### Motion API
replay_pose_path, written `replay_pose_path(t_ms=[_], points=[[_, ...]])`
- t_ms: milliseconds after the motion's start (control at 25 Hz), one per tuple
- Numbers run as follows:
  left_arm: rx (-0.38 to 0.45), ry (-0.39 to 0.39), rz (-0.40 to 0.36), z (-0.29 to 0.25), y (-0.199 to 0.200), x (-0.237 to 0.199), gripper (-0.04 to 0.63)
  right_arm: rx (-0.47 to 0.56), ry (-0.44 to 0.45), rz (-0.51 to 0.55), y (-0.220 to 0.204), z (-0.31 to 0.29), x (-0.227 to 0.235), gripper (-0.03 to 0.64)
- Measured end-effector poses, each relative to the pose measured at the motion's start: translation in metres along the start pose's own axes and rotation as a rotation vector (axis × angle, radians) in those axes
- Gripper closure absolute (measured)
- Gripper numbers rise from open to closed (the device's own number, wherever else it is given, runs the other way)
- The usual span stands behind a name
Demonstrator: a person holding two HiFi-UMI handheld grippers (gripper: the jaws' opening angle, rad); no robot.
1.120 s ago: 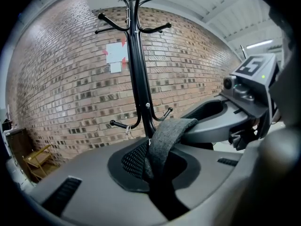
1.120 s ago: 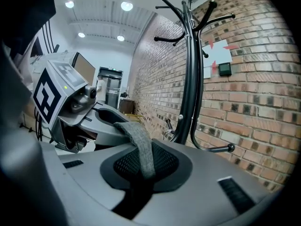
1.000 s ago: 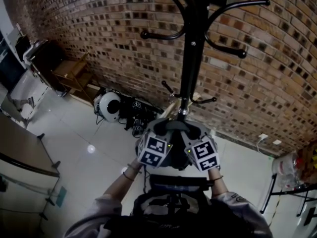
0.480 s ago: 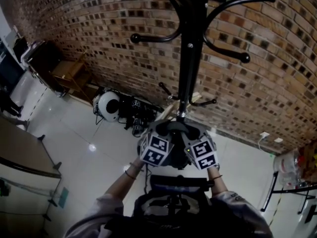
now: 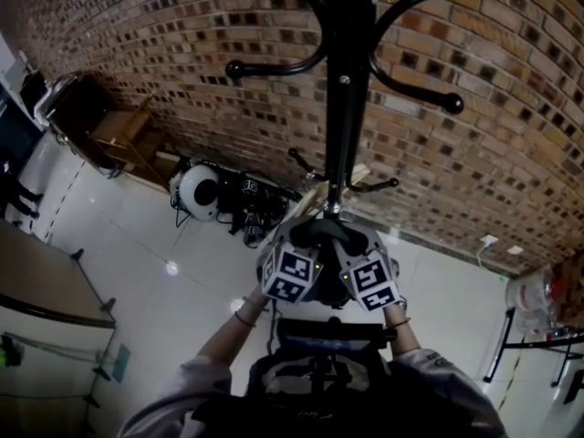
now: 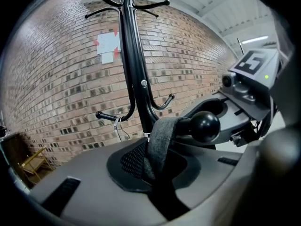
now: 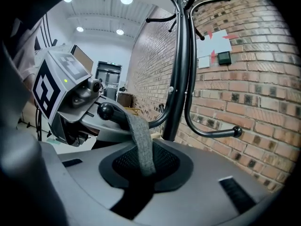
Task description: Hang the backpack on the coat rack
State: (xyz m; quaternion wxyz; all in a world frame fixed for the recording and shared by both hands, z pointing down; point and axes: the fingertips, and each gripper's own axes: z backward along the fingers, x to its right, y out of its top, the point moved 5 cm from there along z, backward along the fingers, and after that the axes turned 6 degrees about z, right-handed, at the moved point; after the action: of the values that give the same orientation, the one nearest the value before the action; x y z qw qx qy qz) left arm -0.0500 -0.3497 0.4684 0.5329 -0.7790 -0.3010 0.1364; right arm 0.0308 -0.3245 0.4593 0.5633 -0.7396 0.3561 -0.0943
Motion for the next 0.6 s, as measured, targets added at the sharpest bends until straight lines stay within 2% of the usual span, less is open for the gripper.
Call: replay_pose_path(t_ms=[320,400,600], points=[[0.027,0.063,-0.052,0.005,0.000,0.000,0.523,-0.011,0.004,-0.020,-0.001,0.003,-0.004,0.538],[0.022,0.078,-0.065,0.007,0.000,0.000,0.514,-0.003,0.005,-0.049,-0.001,0.007,-0.004,0.500],[0.020,0.094,-0.072,0.014,-0.002,0.001,0.495,0.032,-0.010,-0.115,-0.002,0.021,-0.005,0.486]])
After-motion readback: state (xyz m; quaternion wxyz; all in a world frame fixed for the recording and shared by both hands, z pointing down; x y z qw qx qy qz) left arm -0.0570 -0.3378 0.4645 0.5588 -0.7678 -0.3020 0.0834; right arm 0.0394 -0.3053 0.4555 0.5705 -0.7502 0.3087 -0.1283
